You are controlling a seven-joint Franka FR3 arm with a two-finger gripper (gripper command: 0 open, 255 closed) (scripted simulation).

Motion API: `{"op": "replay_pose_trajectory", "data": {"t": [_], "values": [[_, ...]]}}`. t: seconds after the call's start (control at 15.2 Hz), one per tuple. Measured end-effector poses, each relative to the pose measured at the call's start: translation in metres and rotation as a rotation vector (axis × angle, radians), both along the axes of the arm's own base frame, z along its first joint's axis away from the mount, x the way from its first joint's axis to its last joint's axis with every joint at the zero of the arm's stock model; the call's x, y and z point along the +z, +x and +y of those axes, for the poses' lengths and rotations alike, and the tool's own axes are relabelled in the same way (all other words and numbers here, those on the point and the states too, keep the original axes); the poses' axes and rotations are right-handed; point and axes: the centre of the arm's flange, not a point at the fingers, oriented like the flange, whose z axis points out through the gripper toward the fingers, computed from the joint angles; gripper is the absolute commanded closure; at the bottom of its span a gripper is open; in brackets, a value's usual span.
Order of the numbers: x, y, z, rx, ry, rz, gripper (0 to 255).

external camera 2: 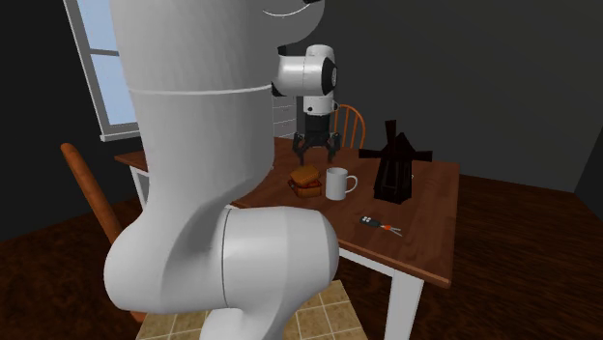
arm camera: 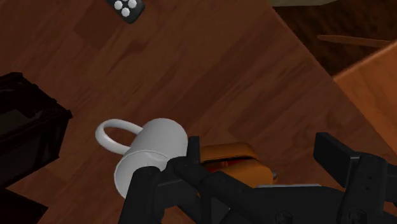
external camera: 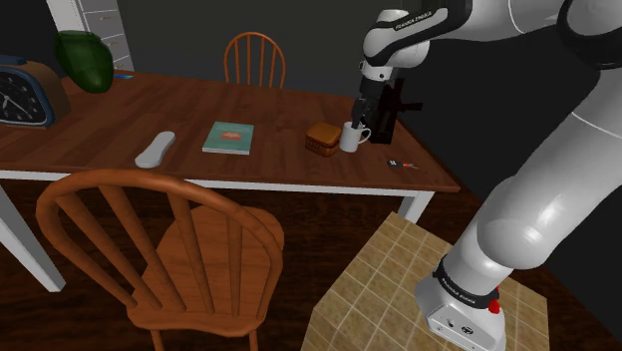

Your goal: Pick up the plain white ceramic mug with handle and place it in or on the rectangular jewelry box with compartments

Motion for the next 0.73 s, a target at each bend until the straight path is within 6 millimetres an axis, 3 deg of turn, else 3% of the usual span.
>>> {"op": "replay_pose_trajectory", "data": {"t": [0.4,0.73], "values": [[-0.021,0.047,-0.056,0.040,-0.008,-0.037,0],[-0.043,0.059,-0.064,0.049,-0.010,-0.045,0]]}}
